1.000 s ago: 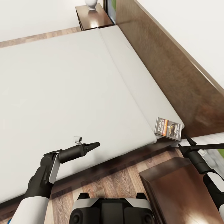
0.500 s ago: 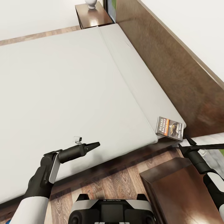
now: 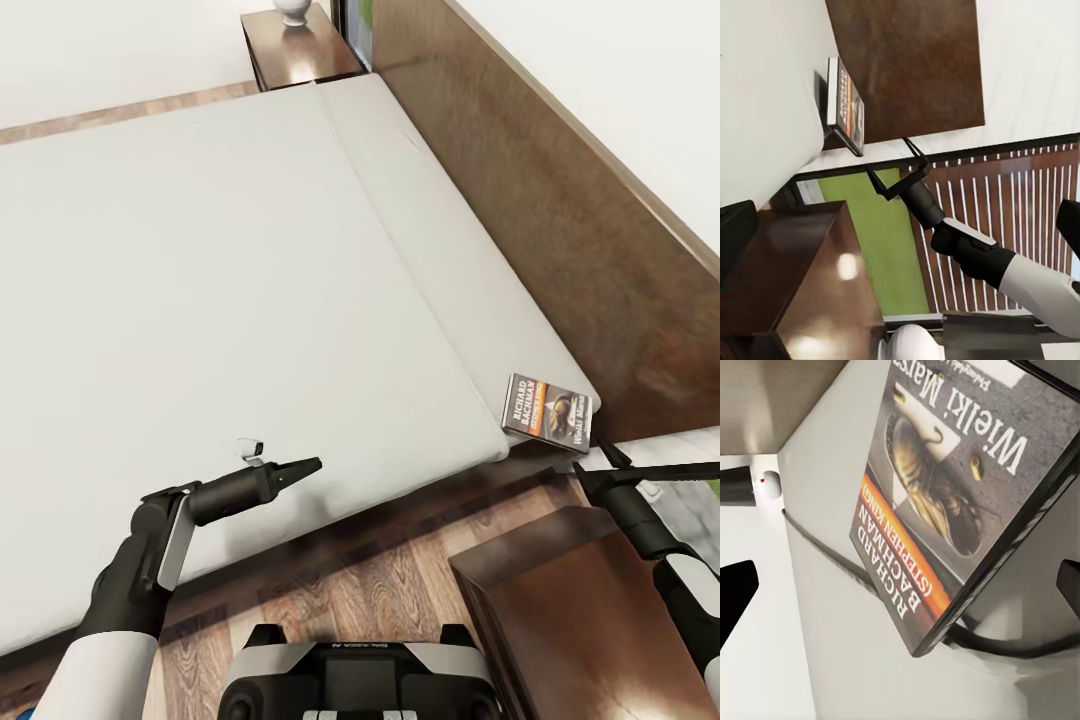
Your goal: In the bedroom, move the book from the bed onto either nightstand, and place the two sandals side by side next to the bed.
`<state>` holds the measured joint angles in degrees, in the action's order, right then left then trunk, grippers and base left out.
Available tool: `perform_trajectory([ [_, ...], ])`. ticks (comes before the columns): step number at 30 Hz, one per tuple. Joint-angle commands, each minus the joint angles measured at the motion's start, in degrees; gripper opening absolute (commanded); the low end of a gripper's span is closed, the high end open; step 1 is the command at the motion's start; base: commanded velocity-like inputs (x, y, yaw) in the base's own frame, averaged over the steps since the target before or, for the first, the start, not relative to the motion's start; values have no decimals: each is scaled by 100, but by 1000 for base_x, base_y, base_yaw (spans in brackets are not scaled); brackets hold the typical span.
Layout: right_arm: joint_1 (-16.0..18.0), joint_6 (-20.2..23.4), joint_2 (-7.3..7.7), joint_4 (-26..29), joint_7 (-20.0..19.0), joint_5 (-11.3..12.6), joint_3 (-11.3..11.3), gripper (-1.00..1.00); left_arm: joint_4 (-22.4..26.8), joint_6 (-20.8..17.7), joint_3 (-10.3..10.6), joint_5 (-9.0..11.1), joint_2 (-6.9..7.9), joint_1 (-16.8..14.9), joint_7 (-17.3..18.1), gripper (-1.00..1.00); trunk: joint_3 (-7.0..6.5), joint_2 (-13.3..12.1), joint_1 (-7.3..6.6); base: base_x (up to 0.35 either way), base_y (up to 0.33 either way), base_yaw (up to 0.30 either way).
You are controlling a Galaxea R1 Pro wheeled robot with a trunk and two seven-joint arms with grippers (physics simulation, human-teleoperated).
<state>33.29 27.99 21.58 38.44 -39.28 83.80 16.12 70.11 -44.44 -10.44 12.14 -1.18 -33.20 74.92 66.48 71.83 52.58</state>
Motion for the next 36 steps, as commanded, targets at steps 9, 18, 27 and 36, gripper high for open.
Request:
perform_trajectory([
  [9, 2, 45, 4, -3, 0, 40, 8, 100, -14, -56, -11, -1, -5, -2, 20, 100, 164, 363, 198, 0, 0, 0],
  [18, 2, 46, 4, -3, -2, 40, 13, 100, -14, -53, -11, -1, -5, -2, 15, 100, 325, 724, 396, 0, 0, 0],
  [27, 2, 46, 4, -3, -1, 40, 13, 100, -15, -54, -11, -1, -5, -2, 14, 100, 487, 1085, 593, 0, 0, 0],
  [36, 2, 44, 4, -3, -3, 40, 11, 100, -15, -56, -11, -1, -5, -2, 14, 100, 577, 1285, 703, 0, 0, 0],
])
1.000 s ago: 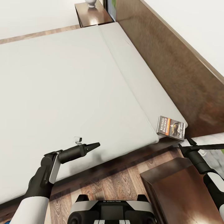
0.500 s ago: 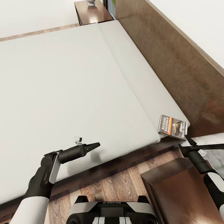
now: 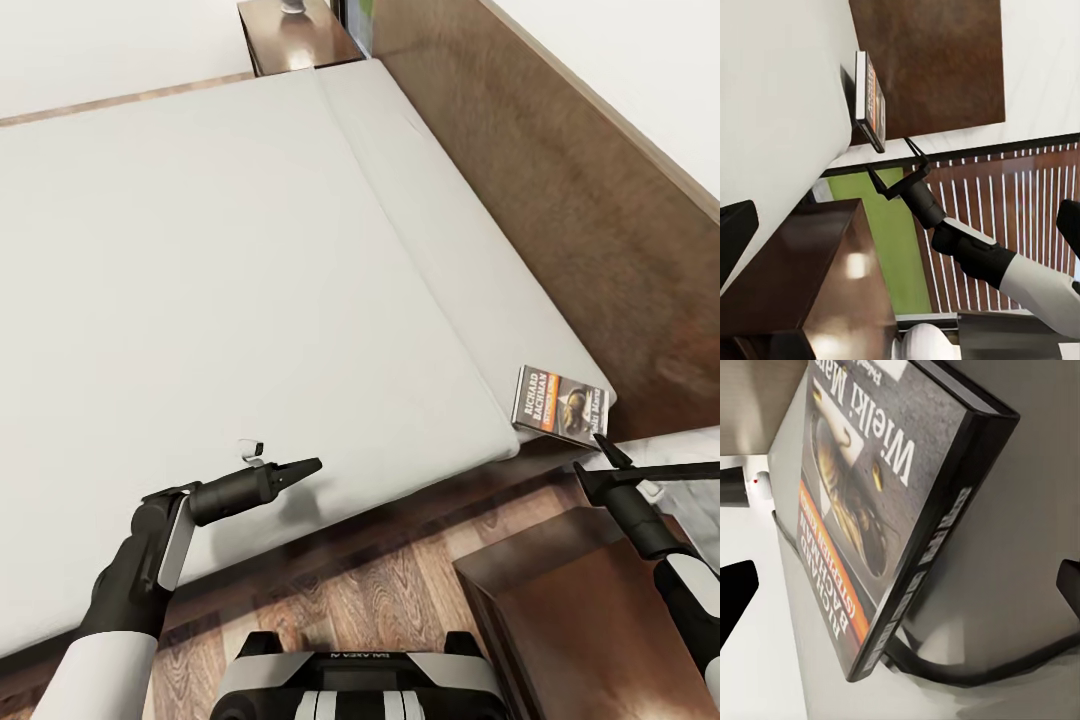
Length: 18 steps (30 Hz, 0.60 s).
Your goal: In the bedroom, move the book from the bed onto either nightstand, and place the two sandals side by side next to the bed.
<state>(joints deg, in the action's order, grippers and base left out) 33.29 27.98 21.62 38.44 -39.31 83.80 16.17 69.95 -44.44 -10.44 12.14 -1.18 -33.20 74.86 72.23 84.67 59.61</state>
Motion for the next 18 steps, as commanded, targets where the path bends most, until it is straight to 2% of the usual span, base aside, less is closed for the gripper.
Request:
perform_trajectory([
  [1, 2, 45, 0, -3, 0, 40, 7, 100, 1, -56, -11, -1, -5, -2, 20, 100, 2, 1, 0, 0, 0, 0],
  [14, 2, 49, 0, -3, -1, 40, 9, 100, -12, -56, -28, 16, -4, -2, 20, 100, 2, 1, 0, 0, 1, 0],
  [18, 2, 50, 0, -3, -4, 40, 9, 100, -135, -49, -36, 13, -1, -2, 15, 100, 2, 1, 0, 0, 155, 0],
])
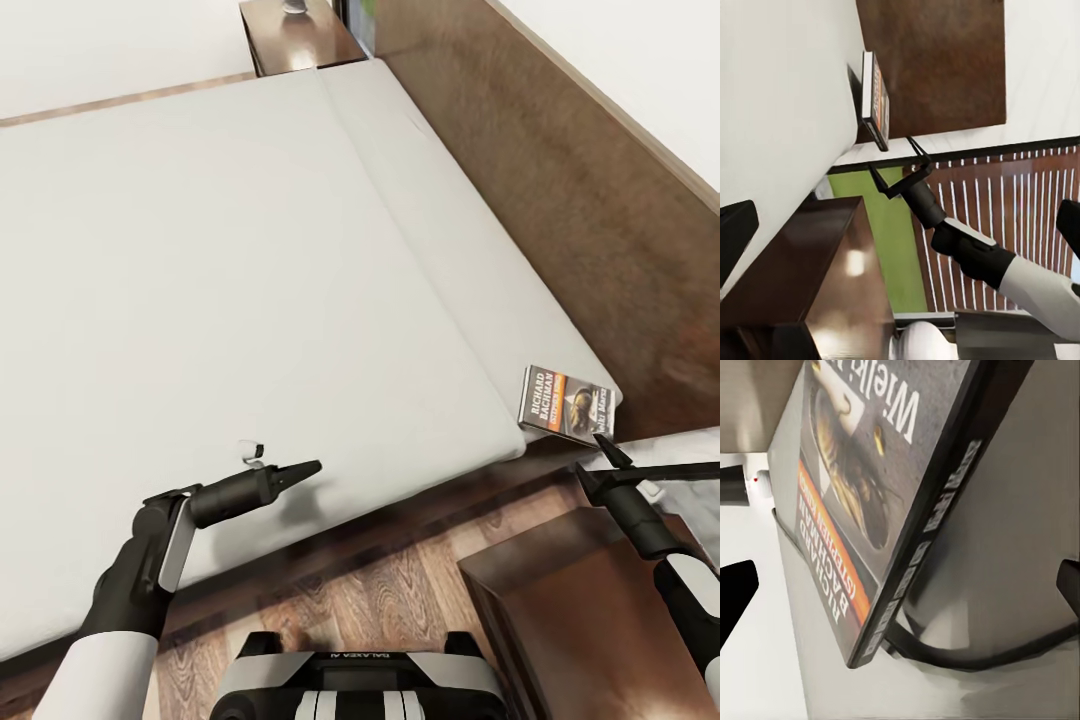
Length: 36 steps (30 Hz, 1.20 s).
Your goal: In the bedroom, move the book from the bed onto either nightstand, and place the two sandals side by side next to the bed.
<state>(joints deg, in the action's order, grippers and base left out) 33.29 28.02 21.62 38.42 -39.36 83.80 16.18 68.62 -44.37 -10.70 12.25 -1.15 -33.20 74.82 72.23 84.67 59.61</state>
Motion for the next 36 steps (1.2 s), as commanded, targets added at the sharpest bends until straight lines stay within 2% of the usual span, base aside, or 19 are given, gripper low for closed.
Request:
perform_trajectory([
  [1, 2, 46, 0, -1, 0, 40, 8, 100, -8, -55, -10, 1, -5, -3, 18, 100, 2, 1, 0, 0, 140, 0],
  [21, 2, 46, 36, -1, -2, 40, 8, 100, -35, -54, -11, 6, -6, -3, 15, 100, 2, 1, 0, 0, 18, 0],
  [29, 1, 46, 65, -1, -2, 40, 8, 100, -38, -54, -11, 6, -7, -3, 15, 100, 2, 1, 0, 164, 29, 0],
  [36, 2, 46, 70, -1, -2, 40, 8, 100, -41, -54, -11, 6, -8, -3, 15, 100, 2, 1, 0, 26, 6, 0],
])
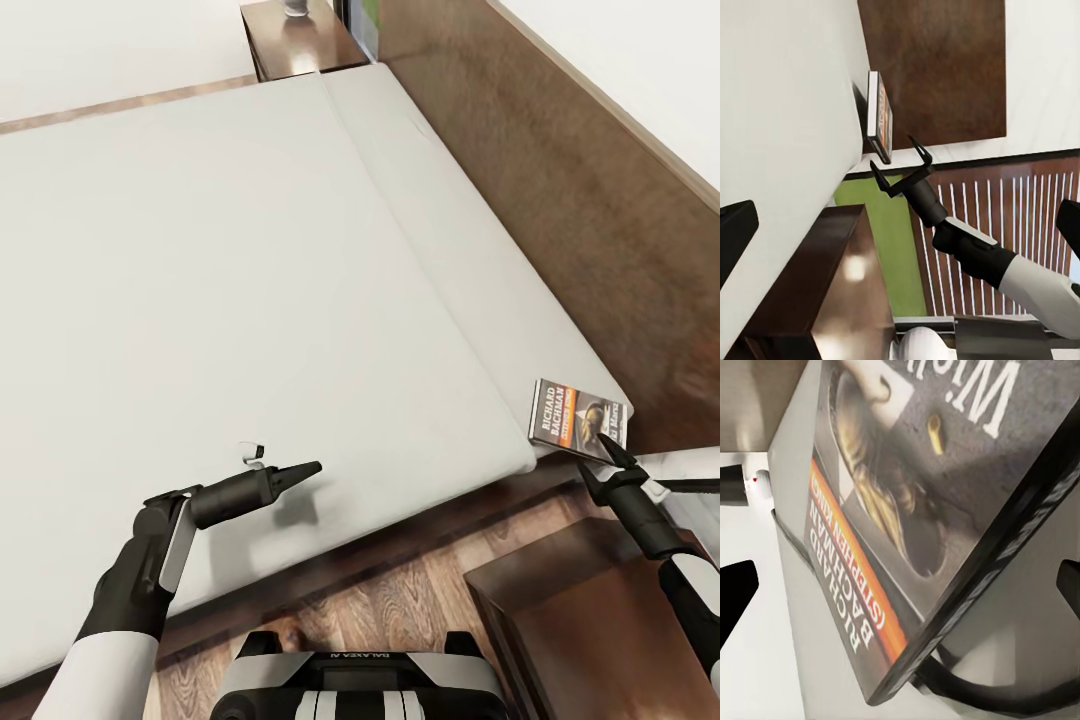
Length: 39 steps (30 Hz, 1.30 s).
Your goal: In the bedroom, move the book from the bed onto either nightstand, and place the two sandals side by side next to the bed.
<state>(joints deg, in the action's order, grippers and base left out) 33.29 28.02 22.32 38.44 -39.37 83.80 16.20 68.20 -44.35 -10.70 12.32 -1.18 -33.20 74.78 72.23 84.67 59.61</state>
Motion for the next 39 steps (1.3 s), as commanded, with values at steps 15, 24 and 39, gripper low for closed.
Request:
perform_trajectory([
  [15, 2, 45, 2, -4, 0, 42, 6, 100, 2, -59, -11, -1, -5, -2, 20, 100, 2, 1, 0, 1, 0, 0],
  [24, 2, 39, 8, -4, 0, 47, 6, 100, 1, -57, -11, -1, -5, -2, 20, 100, 2, 1, 0, 0, 0, 0],
  [39, -5, 37, 9, -4, -1, 49, 6, 100, 0, -56, -11, -1, -4, -2, 20, 100, 2, 1, 0, 0, 0, 0],
])
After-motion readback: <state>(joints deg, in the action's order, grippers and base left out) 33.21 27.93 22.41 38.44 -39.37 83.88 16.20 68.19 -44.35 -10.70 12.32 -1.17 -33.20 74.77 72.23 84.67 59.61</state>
